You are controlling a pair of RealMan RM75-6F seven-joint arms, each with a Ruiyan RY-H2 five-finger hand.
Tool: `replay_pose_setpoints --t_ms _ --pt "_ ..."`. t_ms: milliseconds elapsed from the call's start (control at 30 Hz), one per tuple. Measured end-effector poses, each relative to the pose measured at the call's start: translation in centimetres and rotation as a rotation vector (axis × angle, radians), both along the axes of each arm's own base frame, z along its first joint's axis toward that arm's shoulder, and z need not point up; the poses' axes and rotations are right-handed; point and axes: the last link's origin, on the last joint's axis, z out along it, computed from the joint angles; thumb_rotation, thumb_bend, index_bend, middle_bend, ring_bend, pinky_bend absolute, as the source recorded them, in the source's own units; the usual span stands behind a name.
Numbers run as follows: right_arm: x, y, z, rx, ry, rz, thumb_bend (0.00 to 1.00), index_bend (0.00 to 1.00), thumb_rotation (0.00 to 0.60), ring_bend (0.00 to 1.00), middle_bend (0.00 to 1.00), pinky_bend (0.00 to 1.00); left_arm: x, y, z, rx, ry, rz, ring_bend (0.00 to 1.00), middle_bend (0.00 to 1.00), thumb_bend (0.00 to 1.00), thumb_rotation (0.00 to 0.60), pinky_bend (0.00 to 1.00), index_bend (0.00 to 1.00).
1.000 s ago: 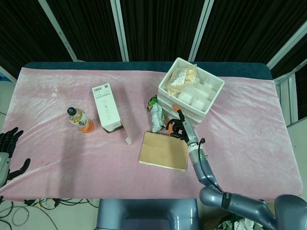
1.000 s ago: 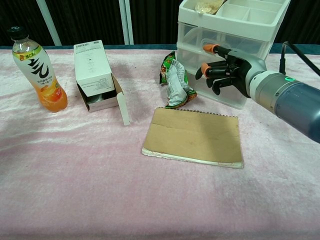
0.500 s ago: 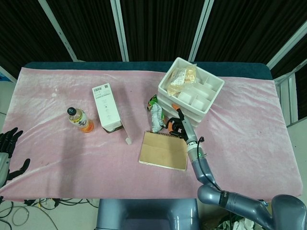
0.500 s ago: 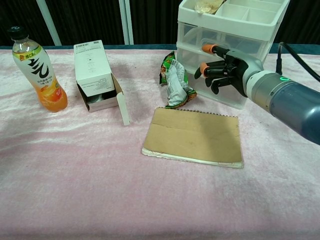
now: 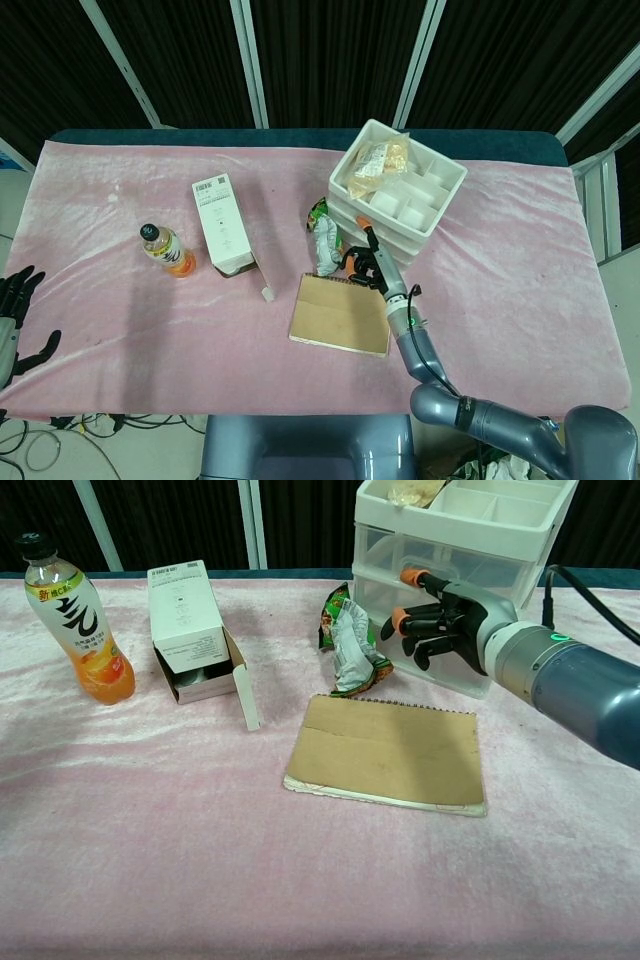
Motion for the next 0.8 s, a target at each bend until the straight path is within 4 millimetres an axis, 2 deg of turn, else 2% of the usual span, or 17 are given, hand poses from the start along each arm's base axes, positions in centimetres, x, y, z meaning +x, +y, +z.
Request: replay_pose_setpoints --t_ms 433,800 --pt "0.2 0.1 0.0 0.023 -0.009 0.013 0.57 0.00 0.600 0.69 0.60 0.76 0.0 0.0 0.0 0.004 -0.001 0.008 0.00 0.01 0.36 0.600 0.00 0.04" --pt "0.8 1.4 -0.1 0.042 -0.024 0.048 0.57 0.00 0.600 0.69 0.60 0.76 0.0 0.0 0.0 0.005 -0.001 0.018 0.00 0.01 0.36 0.600 0.00 0.04"
